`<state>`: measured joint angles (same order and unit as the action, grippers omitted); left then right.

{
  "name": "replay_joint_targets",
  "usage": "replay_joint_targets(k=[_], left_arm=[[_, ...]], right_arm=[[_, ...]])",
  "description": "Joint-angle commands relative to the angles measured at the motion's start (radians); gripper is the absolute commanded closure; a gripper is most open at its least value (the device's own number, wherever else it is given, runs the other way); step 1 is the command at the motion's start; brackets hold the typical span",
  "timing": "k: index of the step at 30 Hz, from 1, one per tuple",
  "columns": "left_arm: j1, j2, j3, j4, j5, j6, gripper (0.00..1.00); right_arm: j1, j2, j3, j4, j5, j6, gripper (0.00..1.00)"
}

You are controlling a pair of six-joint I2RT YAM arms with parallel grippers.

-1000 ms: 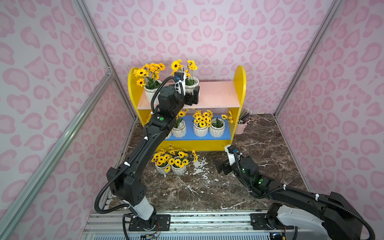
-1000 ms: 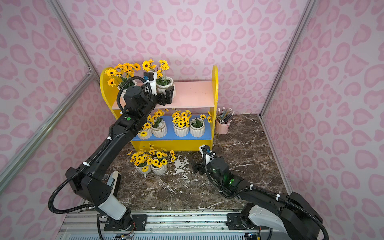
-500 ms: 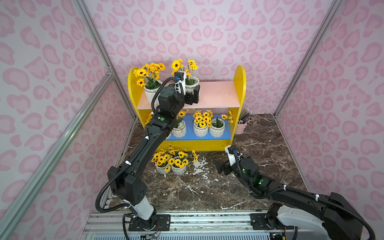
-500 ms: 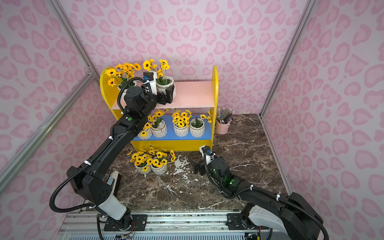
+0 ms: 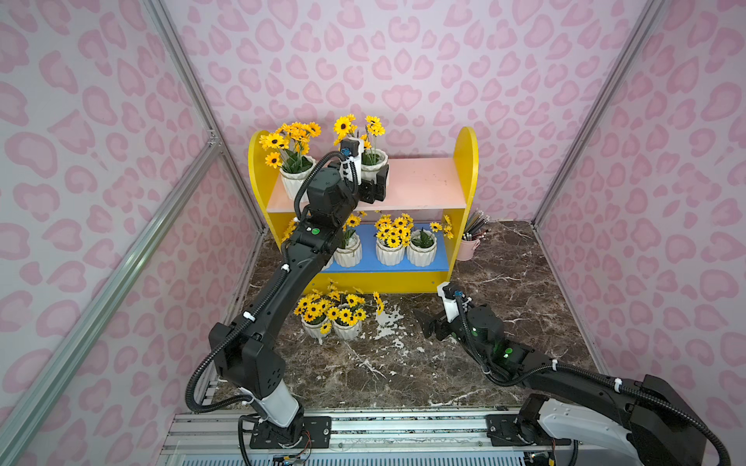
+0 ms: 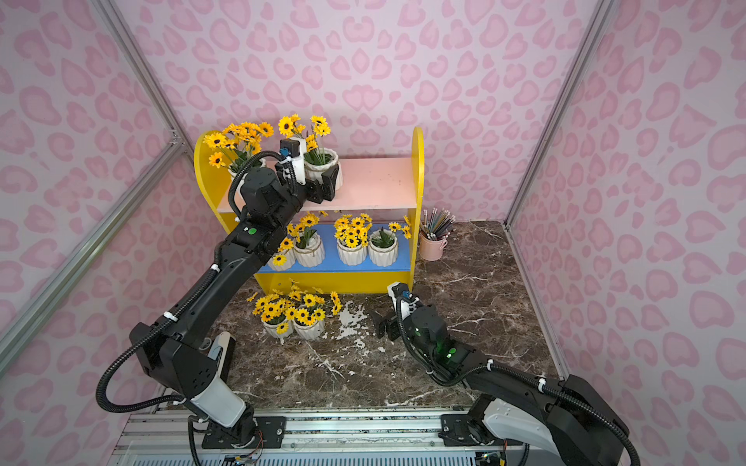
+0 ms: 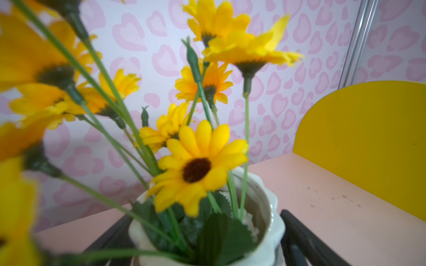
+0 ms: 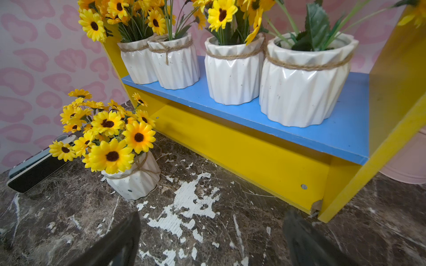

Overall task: Take the sunflower pots off the shelves
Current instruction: Pick up the sunflower pot from the shelf.

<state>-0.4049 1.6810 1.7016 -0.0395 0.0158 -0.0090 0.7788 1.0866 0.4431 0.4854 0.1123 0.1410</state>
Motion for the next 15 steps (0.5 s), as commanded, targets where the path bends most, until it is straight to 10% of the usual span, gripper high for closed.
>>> replay_joint_targets(k=[1, 15], left_arm=[[0.0, -0.02, -0.009, 0.035, 0.059, 0.014, 0.05], [0.0, -0.088, -0.095, 0.074, 0.048, 0.015, 0.02]], right_arm=[[0.0, 0.002, 0.006, 0.028, -0.006, 0.0, 0.02], [-0.002, 0.016, 0.012, 0.024, 0.004, -0.008, 0.02]])
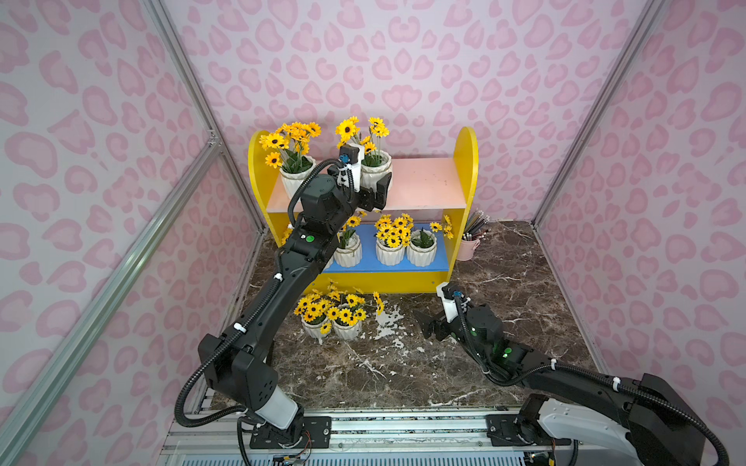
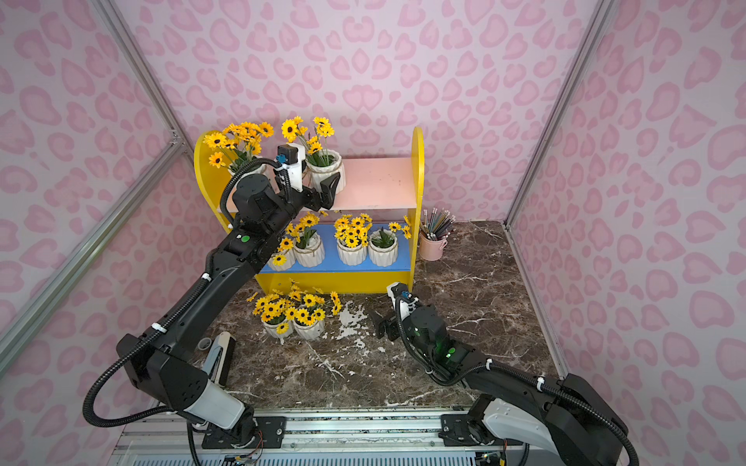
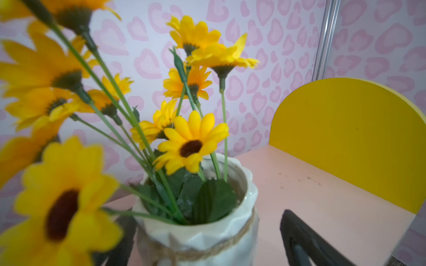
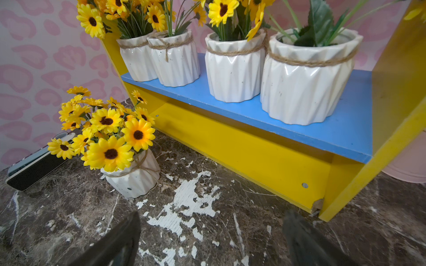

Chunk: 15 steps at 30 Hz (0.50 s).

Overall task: Take the sunflower pots off the shelves
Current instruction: Pick up the sunflower pot from the shelf.

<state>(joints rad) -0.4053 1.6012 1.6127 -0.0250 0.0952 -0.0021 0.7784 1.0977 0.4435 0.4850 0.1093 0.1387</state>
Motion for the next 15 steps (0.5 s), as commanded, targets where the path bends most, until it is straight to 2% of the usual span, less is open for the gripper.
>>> replay_joint_targets(k=[1, 5, 15], left_arm=[[0.0, -0.003, 0.0, 0.058, -0.057, 0.013, 0.02], [0.0, 0.043, 0.065, 0.01, -0.102, 0.031, 0.02], [-0.001, 0.122, 0.163, -0.066, -0.044, 0.027, 0.02]], right_arm=[[-0.003, 0.006, 0.012, 0.025, 0.007, -0.006, 0.02], [-0.008, 0.005, 0.008, 0.032, 0.004, -0.007, 0.02], [-0.019, -0.001, -0.005, 0.059, -0.015, -0.007, 0.02]])
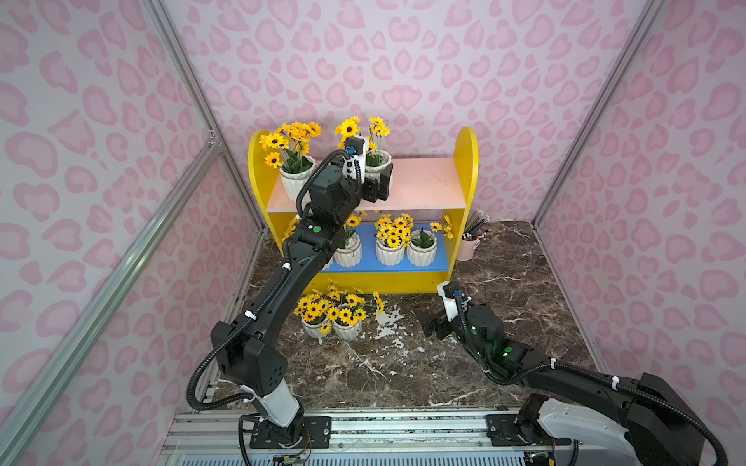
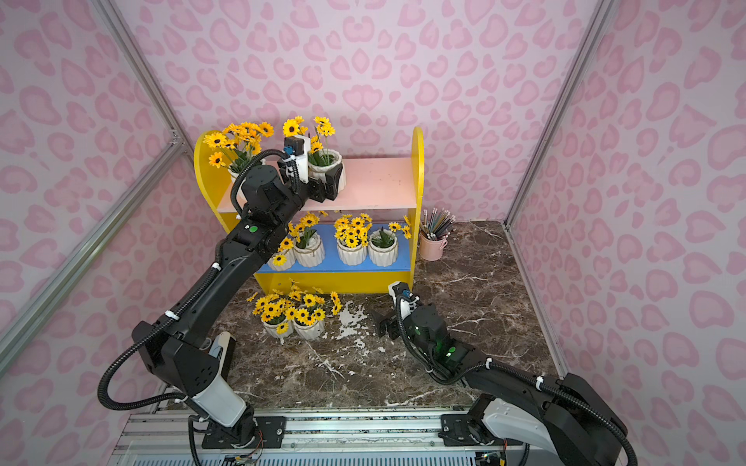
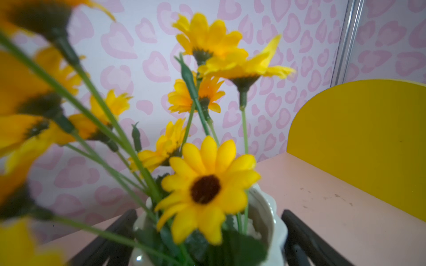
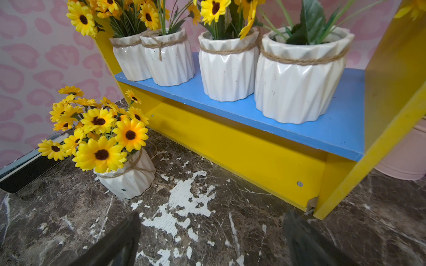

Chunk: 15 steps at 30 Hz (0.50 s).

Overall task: Take the sunflower pots off the shelves
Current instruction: Pick up the sunflower pot from the shelf.

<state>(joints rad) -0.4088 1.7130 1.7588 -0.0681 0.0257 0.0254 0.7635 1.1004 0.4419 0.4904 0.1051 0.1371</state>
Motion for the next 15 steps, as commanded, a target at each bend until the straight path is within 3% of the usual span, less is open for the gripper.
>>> replay_joint_targets(k=[1, 15], left_arm=[[0.002, 0.013, 0.018, -0.019, 0.026, -0.006, 0.02], [0.002, 0.085, 0.078, 0.002, 0.041, -0.071, 0.02]], right_arm=[[-0.003, -0.004, -0.002, 0.053, -0.013, -0.005, 0.02], [-0.004, 0.004, 0.014, 0.045, -0.032, -0.01, 0.02]])
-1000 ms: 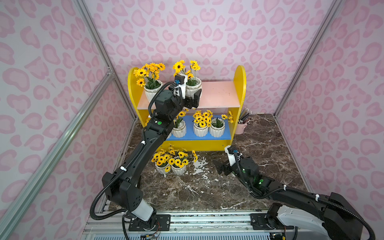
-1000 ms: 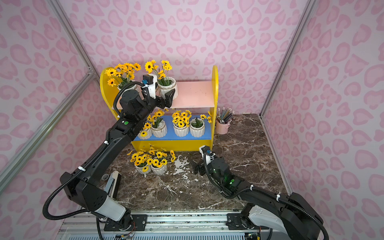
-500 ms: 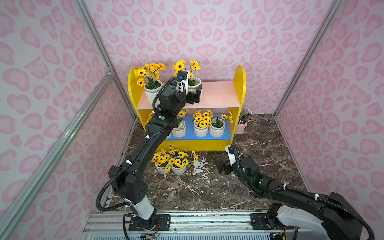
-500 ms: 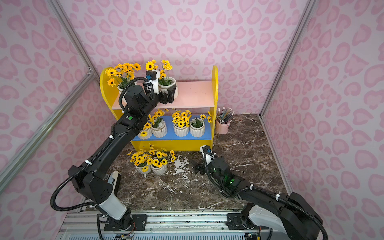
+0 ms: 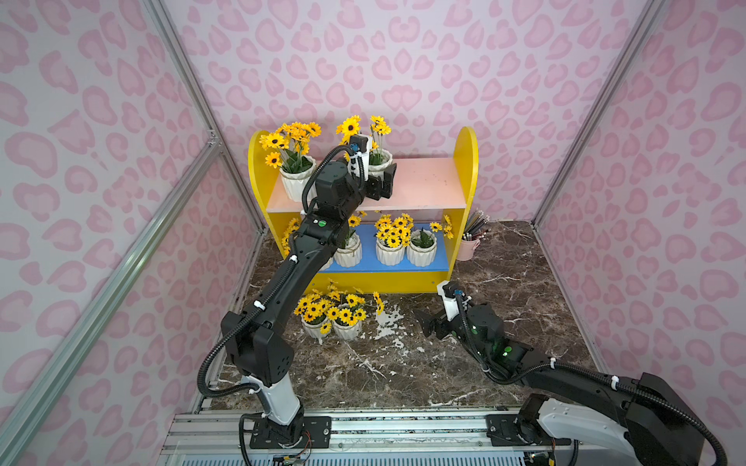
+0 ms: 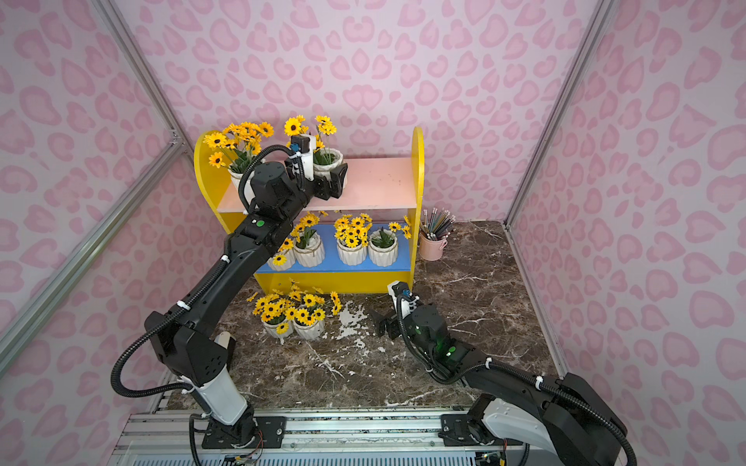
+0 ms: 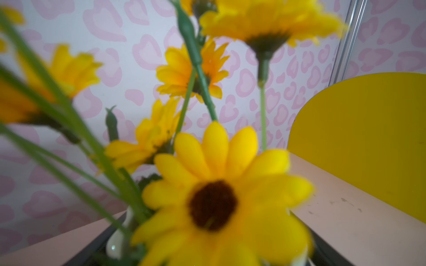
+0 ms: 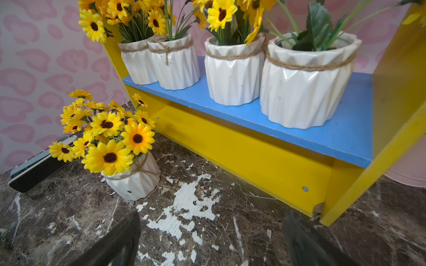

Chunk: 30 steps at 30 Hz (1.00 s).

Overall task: Take the sunflower pots off the shelves
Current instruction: Pick up the sunflower pot from the shelf.

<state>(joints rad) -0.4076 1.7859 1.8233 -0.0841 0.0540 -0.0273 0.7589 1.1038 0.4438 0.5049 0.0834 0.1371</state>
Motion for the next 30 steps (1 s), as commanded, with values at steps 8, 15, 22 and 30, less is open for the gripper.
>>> replay_joint_targets(k=[8, 15, 22, 30], left_arm=[[0.003, 0.047, 0.047, 0.03, 0.023, -0.017, 0.02], [0.002, 0.047, 0.049, 0.014, 0.056, 0.007, 0.09], [0.003, 0.03, 0.049, 0.0, 0.071, 0.023, 0.39], [0.003, 0.014, 0.05, -0.012, 0.099, 0.019, 0.97]], right_arm=[[0.001, 0.004, 0.009, 0.025, -0.019, -0.015, 0.02], [0.0, -0.002, 0.006, 0.028, -0.019, -0.021, 0.02], [0.0, -0.005, 0.005, 0.035, -0.025, -0.017, 0.02], [0.0, -0.022, 0.0, 0.026, -0.017, -0.016, 0.02]])
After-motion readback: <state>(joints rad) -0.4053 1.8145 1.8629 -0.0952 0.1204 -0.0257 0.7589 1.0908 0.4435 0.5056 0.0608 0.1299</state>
